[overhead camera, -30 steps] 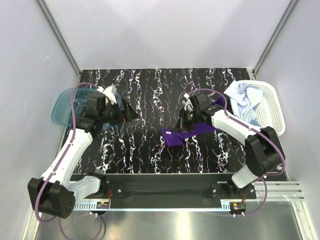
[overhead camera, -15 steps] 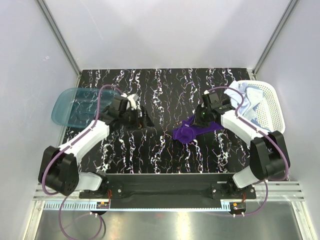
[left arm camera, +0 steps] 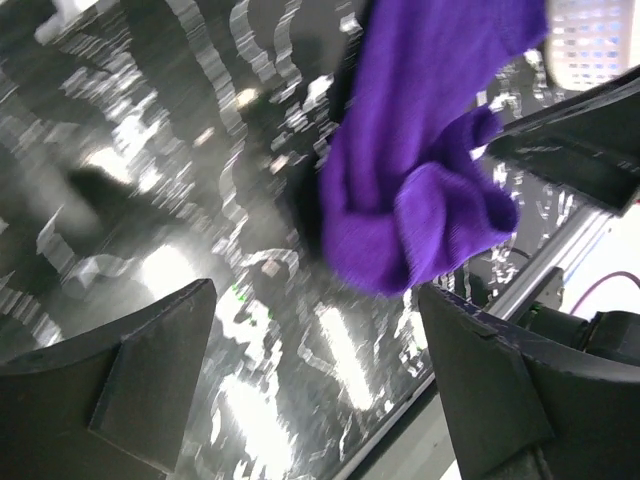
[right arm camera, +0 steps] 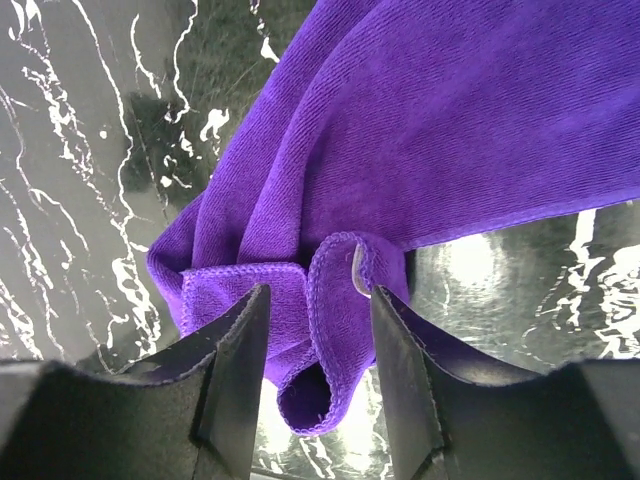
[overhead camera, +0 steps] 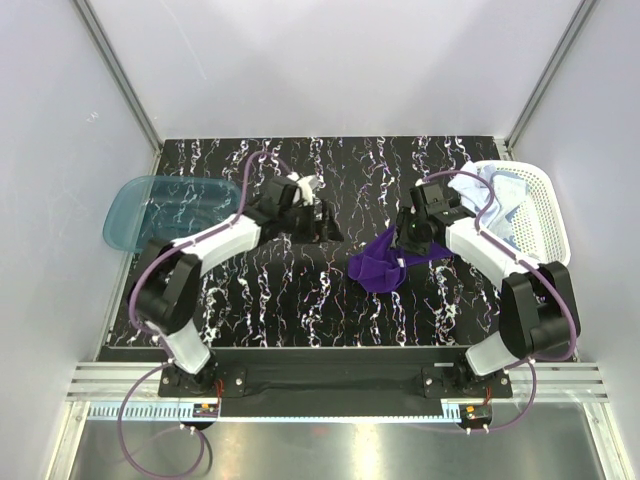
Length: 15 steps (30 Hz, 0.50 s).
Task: Fold and stack the towels
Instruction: Flatten out the crumpled towel
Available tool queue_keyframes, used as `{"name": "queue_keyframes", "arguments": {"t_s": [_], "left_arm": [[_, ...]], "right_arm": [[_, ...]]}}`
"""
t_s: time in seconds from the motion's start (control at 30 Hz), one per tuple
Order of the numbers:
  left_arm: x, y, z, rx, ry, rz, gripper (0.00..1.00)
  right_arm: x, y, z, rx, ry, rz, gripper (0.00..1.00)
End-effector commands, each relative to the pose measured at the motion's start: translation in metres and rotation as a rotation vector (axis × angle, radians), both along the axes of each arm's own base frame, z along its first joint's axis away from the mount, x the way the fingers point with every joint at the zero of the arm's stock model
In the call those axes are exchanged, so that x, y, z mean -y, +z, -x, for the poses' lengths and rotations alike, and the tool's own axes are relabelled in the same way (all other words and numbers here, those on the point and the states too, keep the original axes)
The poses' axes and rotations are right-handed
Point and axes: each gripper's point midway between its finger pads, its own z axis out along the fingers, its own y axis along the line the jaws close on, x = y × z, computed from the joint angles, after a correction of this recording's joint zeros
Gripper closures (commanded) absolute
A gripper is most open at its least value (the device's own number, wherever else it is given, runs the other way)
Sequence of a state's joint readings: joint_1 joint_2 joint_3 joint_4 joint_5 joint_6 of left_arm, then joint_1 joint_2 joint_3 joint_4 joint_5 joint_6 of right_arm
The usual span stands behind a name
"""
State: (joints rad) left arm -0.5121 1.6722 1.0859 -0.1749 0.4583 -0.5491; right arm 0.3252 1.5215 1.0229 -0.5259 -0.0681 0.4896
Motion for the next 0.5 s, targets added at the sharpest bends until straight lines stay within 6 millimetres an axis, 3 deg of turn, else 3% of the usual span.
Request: {"name": "queue_keyframes", "arguments": {"t_s": [0.0, 0.07, 0.1, 0.13, 0.27, 0.47], "left_arm": [[0.045, 0.043, -0.023, 0.165, -0.113, 0.114, 0.14], [0.054, 0.042, -0.029, 0.194, -0.146, 0.095, 0.16], [0.06, 0.029, -0.03, 0.163, -0.164, 0.071, 0.17], [0.067, 0.039, -0.035, 0.188, -0.182, 0.08, 0.18], [0.082, 0.028, -0.036, 0.2, -0.247, 0.058, 0.22], [0.099, -0.01, -0.026, 0.148, -0.327, 0.021, 0.32]], "right_arm": [[0.011, 0.017, -0.011, 0.063, -0.007, 0.055, 0.48], [0.021, 0.011, -0.008, 0.057, -0.033, 0.097, 0.48], [0.026, 0.011, -0.008, 0.057, -0.051, 0.106, 0.48], [0.032, 0.009, -0.008, 0.061, -0.066, 0.124, 0.48], [0.045, 0.001, -0.007, 0.066, -0.09, 0.09, 0.5], [0.025, -0.001, -0.012, 0.14, 0.016, -0.034, 0.51]]}}
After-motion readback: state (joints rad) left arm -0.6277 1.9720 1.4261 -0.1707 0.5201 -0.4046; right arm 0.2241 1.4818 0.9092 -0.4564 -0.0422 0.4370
